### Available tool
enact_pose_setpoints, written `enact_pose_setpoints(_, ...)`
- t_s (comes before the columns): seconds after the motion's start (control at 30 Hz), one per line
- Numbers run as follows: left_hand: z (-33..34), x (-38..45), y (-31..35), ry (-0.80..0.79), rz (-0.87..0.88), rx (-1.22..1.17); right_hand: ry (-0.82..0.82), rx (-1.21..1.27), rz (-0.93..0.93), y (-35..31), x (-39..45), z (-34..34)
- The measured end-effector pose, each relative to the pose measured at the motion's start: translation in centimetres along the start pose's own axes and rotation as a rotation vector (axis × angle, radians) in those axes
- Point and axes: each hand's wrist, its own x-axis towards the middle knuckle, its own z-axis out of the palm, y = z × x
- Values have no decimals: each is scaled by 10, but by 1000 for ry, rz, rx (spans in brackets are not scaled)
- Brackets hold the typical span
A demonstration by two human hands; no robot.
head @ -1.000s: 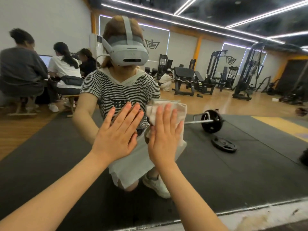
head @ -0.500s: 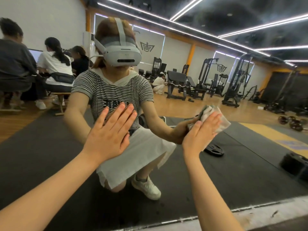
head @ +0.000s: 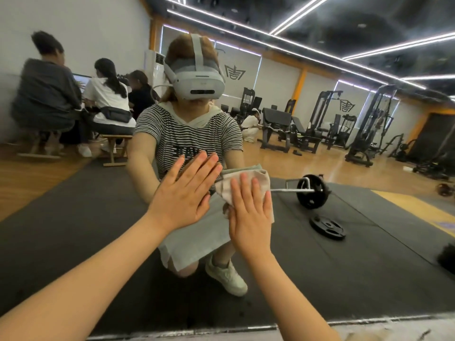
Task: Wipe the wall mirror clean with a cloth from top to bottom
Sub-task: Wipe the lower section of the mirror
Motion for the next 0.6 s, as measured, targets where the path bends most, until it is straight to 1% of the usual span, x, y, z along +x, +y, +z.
enact_pose_setpoints(0.1,-3,2,0,-14,3,-15,23,44,43,-9,-1,2)
enact_pose_setpoints(0.23,-18,-3,-8,-59,39,-90,-9,43,40,-8,-3,2)
enact_pose_setpoints(0.3,-27,-24,-21,-91,31,-97,-30,42,28,-6,-3,2)
enact_pose_setpoints(0.4,-41,-69,-62,-135,30,-25,-24,29,-1,-9,-2,2)
enact_pose_setpoints(0.5,-57,-103,-111,-187,-7,28,-21,-35,-138,-1,-3,1)
enact_pose_setpoints(0.6,-73,-120,-149,-269,-116,56,-8,-83,-346,21,0,-2)
